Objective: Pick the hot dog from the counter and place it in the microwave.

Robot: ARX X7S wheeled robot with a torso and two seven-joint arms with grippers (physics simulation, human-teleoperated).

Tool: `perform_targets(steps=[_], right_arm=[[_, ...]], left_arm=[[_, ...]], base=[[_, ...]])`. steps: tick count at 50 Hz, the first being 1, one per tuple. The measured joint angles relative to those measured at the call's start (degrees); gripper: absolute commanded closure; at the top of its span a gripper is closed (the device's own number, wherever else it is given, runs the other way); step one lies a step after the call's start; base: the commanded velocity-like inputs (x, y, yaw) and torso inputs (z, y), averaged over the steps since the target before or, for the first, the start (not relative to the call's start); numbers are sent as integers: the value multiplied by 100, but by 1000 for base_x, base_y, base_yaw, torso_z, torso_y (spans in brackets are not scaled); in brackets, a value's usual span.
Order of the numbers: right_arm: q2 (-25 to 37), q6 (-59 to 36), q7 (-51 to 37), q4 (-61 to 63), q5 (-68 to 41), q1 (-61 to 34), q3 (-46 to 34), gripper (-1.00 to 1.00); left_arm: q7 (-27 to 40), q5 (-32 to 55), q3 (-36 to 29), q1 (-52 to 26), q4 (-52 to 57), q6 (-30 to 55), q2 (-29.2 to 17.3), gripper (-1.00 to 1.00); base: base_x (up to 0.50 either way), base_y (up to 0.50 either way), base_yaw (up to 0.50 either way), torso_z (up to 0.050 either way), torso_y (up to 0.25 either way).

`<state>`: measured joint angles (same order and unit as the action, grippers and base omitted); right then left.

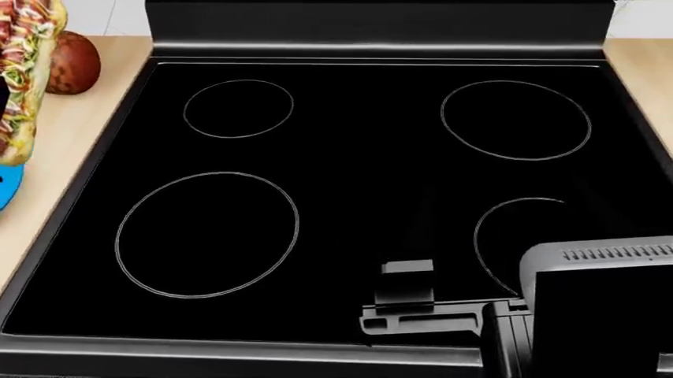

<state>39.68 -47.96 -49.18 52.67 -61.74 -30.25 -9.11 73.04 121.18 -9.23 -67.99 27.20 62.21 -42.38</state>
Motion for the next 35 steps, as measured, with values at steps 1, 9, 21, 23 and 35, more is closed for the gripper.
perform_targets(steps=[1,9,21,23,35], right_arm=[[3,1,-2,-1,-5,-1,0,-100],[30,12,-19,0,-45,4,8,-100],[78,6,-69,18,-124,-21,15,-100],[92,4,-71,19,-96,-27,16,-100],[56,26,3,-32,60,-120,-113,-100]], left_arm=[[-5,-5,0,8,0,-2,-3,100],[-43,-58,-12,56,-5,-21,-12,100],[-77,-116,-61,72,-33,-46,-22,100],[-98,-121,-70,74,-39,-55,-9,100],[-49,-127,-233,-835,-265,14,48,100]], base=[[0,-500,0,0,0],[-1,-500,0,0,0],[0,-463,0,0,0],[0,0,0,0,0],[0,0,0,0,0]])
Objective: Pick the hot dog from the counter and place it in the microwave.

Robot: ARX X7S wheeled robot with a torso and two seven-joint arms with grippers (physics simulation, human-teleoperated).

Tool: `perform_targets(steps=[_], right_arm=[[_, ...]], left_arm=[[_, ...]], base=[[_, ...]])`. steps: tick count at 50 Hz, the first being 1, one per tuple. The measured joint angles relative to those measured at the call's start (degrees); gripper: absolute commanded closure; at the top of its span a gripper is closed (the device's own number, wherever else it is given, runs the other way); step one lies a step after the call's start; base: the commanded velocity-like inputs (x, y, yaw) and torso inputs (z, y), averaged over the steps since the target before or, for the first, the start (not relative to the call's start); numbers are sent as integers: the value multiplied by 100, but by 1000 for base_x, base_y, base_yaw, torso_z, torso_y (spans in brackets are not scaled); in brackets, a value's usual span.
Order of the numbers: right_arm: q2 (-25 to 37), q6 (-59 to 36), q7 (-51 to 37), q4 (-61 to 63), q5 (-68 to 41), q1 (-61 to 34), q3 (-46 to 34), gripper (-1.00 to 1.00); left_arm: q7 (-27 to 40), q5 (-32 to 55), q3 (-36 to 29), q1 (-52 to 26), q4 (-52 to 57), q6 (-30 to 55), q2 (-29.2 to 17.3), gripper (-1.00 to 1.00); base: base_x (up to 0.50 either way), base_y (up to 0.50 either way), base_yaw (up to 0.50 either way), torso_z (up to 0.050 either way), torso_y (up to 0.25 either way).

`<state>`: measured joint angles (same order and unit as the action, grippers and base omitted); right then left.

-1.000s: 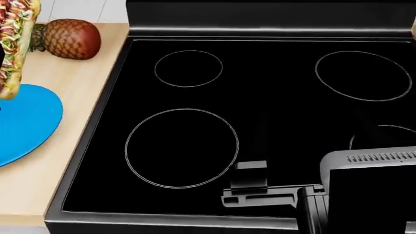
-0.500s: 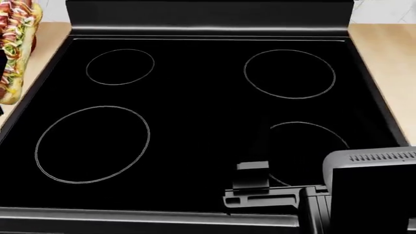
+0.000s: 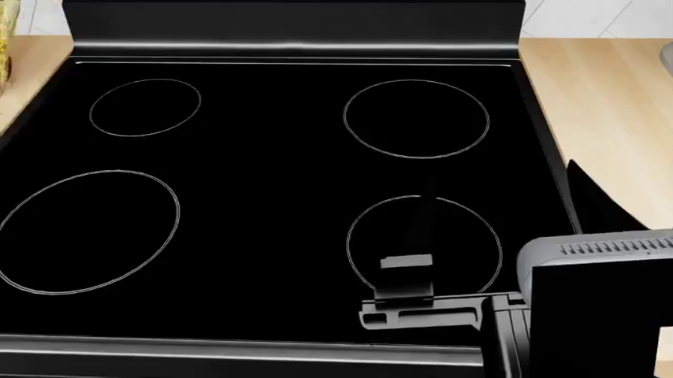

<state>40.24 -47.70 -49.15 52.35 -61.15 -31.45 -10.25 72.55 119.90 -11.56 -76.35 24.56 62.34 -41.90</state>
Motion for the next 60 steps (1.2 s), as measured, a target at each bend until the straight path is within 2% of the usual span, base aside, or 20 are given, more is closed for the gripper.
perform_targets(steps=[9,24,32,37,42,45,52,60], right_arm=[[-72,107,164,-140,259,-84,-125,-100],[-127,295,331,-284,528,-112,-202,-100],[-85,306,270,-216,443,-86,-142,-100],[-50,285,221,-167,354,-101,-107,-100],[-18,268,186,-135,274,-126,-78,-100],[-2,264,176,-124,236,-143,-63,-100],[28,241,140,-103,149,-194,-45,-100],[39,227,138,-100,116,-244,-68,-100]], left_arm=[[-515,-693,-254,-1389,-624,288,389,100],[-2629,-3280,-957,-2933,-2101,-21,1227,100],[-3429,-4231,-1326,-3773,-2948,-216,1537,100],[-3952,-4840,-1593,-4335,-3769,-468,1777,100],[-4608,-5659,-1822,-4902,-5036,-884,2172,100],[-5075,-6535,-1567,-5151,-5840,-1089,2498,100],[-5975,-8796,-465,-5514,-7377,-1543,3158,100],[-6436,-10440,389,-5704,-8560,-1947,3627,100]], base=[[0,0,0,0,0],[0,0,0,0,0],[0,0,0,0,0],[0,0,0,0,0],[0,0,0,0,0],[0,0,0,0,0],[0,0,0,0,0],[0,0,0,0,0]])
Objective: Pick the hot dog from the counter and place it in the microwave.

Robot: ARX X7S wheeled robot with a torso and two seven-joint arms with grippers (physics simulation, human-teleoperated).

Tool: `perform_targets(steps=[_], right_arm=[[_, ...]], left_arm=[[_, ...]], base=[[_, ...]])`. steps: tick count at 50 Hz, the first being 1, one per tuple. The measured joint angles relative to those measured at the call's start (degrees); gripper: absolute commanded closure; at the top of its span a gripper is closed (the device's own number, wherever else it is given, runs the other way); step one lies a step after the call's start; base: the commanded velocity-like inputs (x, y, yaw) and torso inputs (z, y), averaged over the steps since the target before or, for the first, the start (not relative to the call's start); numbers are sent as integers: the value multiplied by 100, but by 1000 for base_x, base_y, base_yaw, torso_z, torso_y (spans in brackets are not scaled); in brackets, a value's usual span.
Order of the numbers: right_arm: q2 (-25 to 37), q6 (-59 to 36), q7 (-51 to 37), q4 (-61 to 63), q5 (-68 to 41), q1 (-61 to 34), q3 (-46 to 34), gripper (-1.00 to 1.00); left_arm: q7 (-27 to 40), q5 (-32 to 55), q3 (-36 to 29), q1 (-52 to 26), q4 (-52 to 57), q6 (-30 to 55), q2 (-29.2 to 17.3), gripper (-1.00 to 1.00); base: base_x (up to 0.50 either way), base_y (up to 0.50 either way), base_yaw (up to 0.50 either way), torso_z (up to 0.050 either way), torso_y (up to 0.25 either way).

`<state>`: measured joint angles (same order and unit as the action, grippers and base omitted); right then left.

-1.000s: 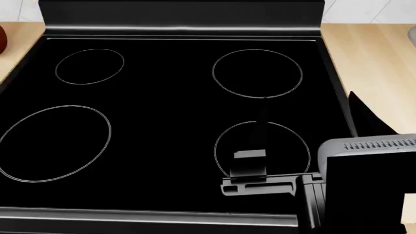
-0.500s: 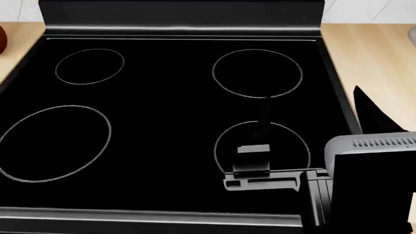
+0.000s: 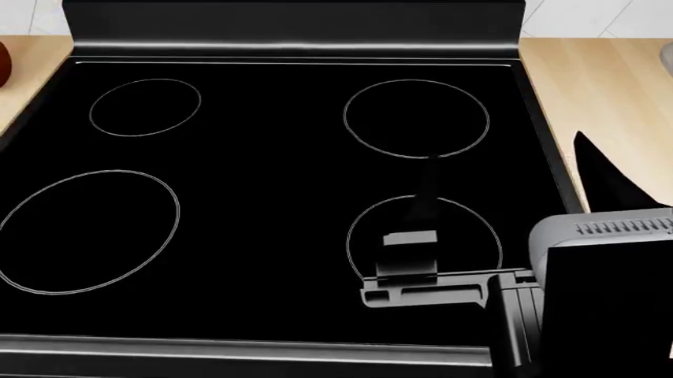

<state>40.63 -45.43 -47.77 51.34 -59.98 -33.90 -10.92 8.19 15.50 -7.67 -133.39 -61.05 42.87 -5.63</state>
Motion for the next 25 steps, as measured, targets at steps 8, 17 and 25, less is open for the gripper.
perform_targets(steps=[8,17,25], right_arm=[[17,-20,-54,31,-60,-4,-7,-100],[15,-41,-163,92,-163,9,-10,-100],[9,-29,-228,127,-233,42,-7,-100]], left_arm=[[-165,-654,173,-81,-701,-131,302,100],[-210,-410,-500,-121,-1004,111,458,100],[-191,-148,-1076,-133,-1106,308,517,100]], base=[[0,0,0,0,0],[0,0,0,0,0],[0,0,0,0,0]])
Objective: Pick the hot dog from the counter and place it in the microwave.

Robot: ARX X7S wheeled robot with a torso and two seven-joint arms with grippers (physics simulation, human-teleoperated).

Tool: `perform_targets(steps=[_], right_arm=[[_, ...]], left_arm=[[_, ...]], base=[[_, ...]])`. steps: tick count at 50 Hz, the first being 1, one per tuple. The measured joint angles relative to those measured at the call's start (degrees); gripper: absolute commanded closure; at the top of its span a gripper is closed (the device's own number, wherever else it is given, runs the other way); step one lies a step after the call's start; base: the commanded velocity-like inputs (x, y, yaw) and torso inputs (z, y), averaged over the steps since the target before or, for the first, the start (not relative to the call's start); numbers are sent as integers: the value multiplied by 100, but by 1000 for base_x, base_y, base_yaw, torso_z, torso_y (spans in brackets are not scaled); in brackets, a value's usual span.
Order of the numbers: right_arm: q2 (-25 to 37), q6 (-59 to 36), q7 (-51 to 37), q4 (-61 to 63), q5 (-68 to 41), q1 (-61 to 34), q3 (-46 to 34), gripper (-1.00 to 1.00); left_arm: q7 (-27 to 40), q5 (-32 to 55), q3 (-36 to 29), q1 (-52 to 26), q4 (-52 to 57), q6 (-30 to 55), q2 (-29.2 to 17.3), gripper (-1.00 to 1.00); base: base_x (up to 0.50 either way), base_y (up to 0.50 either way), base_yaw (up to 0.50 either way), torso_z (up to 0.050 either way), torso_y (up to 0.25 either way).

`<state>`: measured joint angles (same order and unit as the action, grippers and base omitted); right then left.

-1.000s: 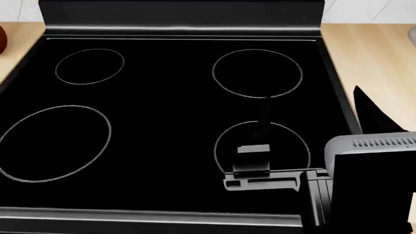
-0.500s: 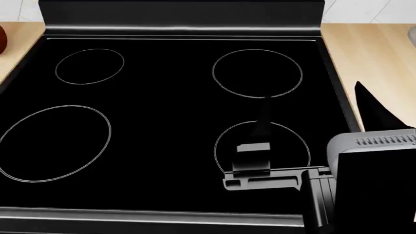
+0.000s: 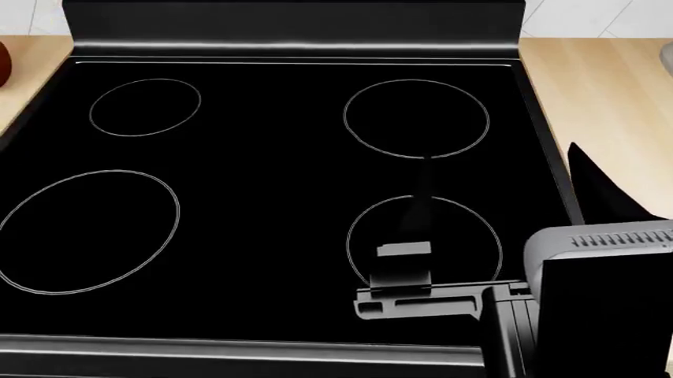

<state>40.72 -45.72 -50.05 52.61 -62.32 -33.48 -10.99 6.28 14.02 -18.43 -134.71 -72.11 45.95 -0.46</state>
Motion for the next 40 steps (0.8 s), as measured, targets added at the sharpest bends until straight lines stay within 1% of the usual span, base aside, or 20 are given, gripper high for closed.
perform_targets(steps=[11,23,40], right_arm=[[1,17,-71,-9,-60,23,8,-100],[-21,19,-72,-56,-18,-8,-57,-100],[15,66,-85,-61,1,45,-66,-100]], left_arm=[[-7,43,-313,-14,249,242,30,100],[-13,262,-574,-21,638,400,41,100],[-4,238,-529,-20,881,460,44,100]], base=[[37,0,0,0,0],[350,0,0,0,0],[361,0,0,0,1]])
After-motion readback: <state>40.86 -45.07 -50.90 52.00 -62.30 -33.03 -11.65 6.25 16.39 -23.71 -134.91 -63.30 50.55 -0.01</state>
